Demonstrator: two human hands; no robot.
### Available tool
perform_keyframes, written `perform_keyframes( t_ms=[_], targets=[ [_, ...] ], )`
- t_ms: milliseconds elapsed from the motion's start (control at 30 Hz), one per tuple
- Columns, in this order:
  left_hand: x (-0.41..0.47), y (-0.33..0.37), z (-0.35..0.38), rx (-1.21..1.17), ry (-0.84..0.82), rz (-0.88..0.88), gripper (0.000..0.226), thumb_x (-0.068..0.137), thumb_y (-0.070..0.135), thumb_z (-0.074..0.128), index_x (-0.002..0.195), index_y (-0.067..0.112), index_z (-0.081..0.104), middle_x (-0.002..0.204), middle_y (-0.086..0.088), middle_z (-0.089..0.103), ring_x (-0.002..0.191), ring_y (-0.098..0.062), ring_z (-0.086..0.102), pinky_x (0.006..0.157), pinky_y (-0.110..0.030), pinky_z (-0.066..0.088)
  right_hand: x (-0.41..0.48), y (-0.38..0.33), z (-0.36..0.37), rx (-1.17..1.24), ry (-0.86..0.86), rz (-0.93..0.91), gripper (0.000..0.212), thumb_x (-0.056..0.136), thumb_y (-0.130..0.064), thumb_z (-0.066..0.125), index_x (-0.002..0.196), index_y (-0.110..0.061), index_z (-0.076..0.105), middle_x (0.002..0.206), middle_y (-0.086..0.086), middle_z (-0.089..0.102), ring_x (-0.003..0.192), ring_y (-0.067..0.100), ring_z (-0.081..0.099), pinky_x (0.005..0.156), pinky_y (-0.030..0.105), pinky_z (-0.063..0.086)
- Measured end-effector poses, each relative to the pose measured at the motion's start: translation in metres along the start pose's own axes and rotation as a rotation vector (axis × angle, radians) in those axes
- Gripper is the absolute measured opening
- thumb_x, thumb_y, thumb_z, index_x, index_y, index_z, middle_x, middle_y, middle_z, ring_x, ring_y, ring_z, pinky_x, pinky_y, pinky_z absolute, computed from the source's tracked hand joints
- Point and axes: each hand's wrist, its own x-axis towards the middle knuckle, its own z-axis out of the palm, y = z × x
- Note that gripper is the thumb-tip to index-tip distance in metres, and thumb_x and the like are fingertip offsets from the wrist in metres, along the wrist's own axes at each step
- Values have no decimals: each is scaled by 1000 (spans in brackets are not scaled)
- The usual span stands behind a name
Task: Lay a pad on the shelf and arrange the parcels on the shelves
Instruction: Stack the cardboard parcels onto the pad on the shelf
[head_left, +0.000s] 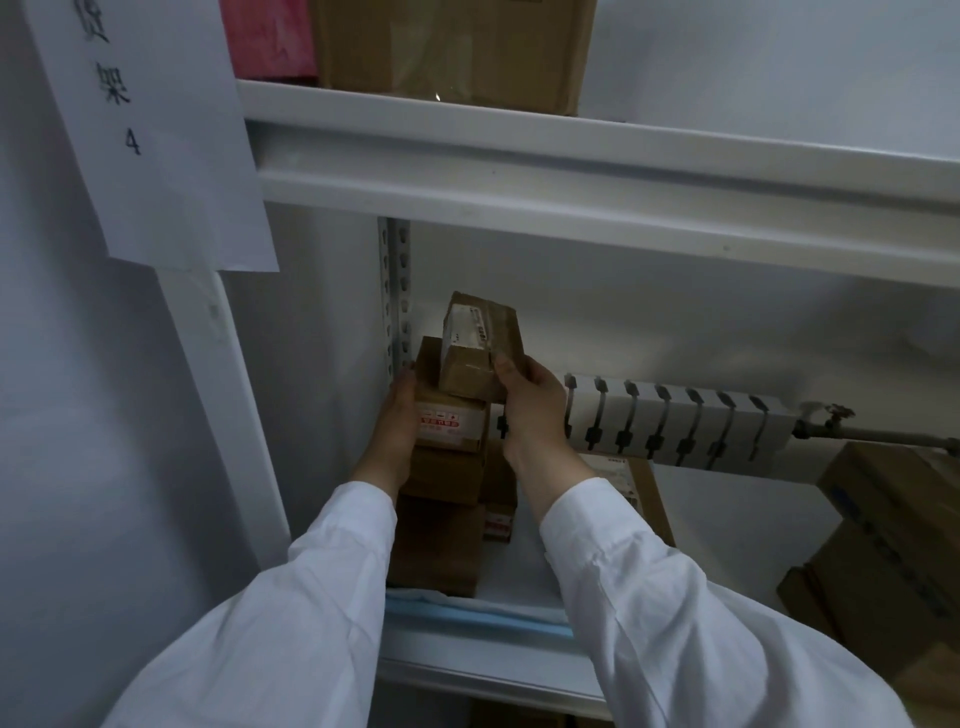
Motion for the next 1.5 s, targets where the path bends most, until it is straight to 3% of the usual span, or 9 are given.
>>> perform_keyframes(
  t_ms=[133,300,467,600,833,967,1133,1367,1500],
  targets=[
    [-8,4,2,-40,12,85,51,92,66,23,127,41,51,122,1,63,111,-21,60,99,-49,45,1,7,21,-119,64,-69,16,93,-27,53,79,-25,60,83,-6,66,89,19,63,91,42,50],
    [-16,1,-1,-15,-15,182,59,86,69,22,138,45,35,140,4,48,125,-18,48,101,-39,41,2,10,29,-156,75,-75,19,92,-32,54,75,-26,59,80,-6,66,86,17,63,93,43,50],
    [-16,2,1,13,8,259,69,81,50,55,144,36,30,139,8,45,111,-6,48,75,-14,41,3,9,27,-112,28,-51,15,92,-30,55,79,-25,62,86,-5,68,91,20,64,95,45,49],
    [-13,4,0,-10,9,229,55,92,40,49,144,32,32,138,3,48,111,-11,52,74,-15,46,4,7,25,-85,-20,25,19,91,-33,57,99,-18,64,108,7,68,97,24,64,92,44,51],
    [-19,5,-3,26,-11,193,62,81,68,30,134,38,43,126,5,58,112,-16,57,84,-30,50,9,7,15,21,-51,-4,14,90,-32,57,81,-25,64,82,-8,69,82,13,65,79,33,53],
    [-18,7,-2,-121,10,92,66,86,71,8,123,44,55,112,6,70,103,-16,66,89,-38,52,8,7,13,61,-55,45,11,91,-31,57,84,-25,64,89,-4,68,89,18,64,89,40,51],
    [-22,14,0,-114,30,120,56,86,70,25,119,40,60,116,1,68,107,-23,64,93,-44,50,4,4,8,138,-91,21,12,92,-24,55,87,-22,66,89,-4,69,88,16,65,82,33,53],
    [-21,16,-3,-113,224,209,24,92,41,51,114,38,60,111,11,66,96,-12,65,67,-19,51,3,-4,8,220,-149,-29,16,95,-22,51,97,-16,66,98,4,70,93,19,66,82,33,54],
    [-27,12,-6,-407,216,46,62,89,25,59,141,37,29,122,3,50,91,-14,58,68,-28,50,4,-7,3,329,-176,-15,17,95,-17,50,100,-12,65,92,0,71,81,9,69,66,21,54]
  ],
)
